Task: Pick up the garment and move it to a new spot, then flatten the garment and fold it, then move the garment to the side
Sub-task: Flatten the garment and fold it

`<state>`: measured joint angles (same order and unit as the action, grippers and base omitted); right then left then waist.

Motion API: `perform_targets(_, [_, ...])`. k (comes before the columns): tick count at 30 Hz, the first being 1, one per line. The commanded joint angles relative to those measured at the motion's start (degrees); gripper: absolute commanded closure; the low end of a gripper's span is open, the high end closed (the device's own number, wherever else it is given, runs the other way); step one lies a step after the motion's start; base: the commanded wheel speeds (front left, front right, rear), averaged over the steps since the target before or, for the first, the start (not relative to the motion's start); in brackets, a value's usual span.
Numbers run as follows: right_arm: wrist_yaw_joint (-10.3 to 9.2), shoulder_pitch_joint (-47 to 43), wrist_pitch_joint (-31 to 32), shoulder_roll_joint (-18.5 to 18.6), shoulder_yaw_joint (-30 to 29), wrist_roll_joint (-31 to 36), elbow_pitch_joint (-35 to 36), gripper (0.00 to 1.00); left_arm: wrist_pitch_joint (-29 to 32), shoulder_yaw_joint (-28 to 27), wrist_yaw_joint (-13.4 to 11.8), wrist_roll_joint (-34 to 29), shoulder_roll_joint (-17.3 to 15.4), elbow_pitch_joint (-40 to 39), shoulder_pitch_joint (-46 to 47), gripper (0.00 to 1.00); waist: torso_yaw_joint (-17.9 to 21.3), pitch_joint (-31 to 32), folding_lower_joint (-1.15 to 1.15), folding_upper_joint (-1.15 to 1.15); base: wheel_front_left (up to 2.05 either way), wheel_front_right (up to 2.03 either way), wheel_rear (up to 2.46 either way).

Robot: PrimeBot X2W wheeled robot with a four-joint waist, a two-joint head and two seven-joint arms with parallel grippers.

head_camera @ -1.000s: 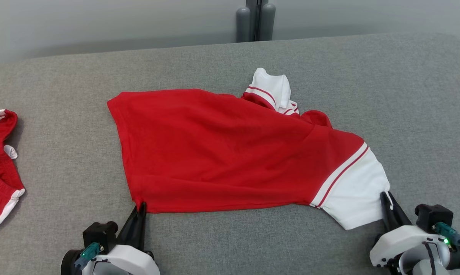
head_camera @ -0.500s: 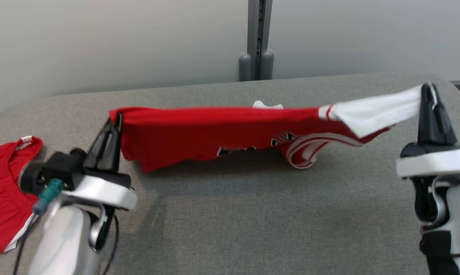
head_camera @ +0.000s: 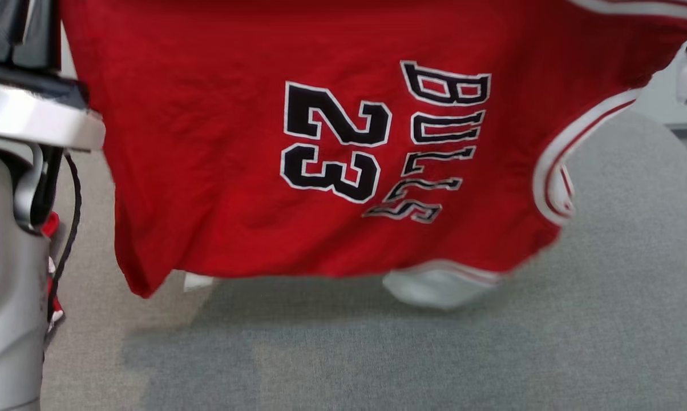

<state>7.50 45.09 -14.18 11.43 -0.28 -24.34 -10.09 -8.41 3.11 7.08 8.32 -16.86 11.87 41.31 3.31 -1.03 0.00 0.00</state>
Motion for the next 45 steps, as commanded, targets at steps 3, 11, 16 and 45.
perform_targets(3, [-0.02,4.3,1.5,0.8,0.4,0.3,-2.7,1.00,3.0,0.2,0.0,0.7,0.2,1.0,3.4,1.00,-0.2,-5.8,0.00,0.00,0.00,0.00,0.00])
perform_targets(11, [-0.02,21.8,0.3,3.2,1.1,4.5,-13.4,1.00,2.0,2.9,-0.9,-2.0,0.8,10.4,17.9,1.00,-0.9,-20.0,0.00,0.00,0.00,0.00,0.00])
perform_targets(16, [-0.02,33.1,-0.7,4.5,-0.4,7.9,-20.5,1.00,-3.1,3.5,-2.3,-3.6,1.1,18.0,29.2,1.00,-0.9,-23.0,0.00,0.00,0.00,0.00,0.00])
perform_targets(45, [-0.02,-25.8,-1.1,-1.2,4.8,-1.6,-10.8,1.00,-6.8,-2.9,-4.5,1.3,12.1,24.6,-18.6,1.00,0.0,-15.8,0.00,0.00,0.00,0.00,0.00])
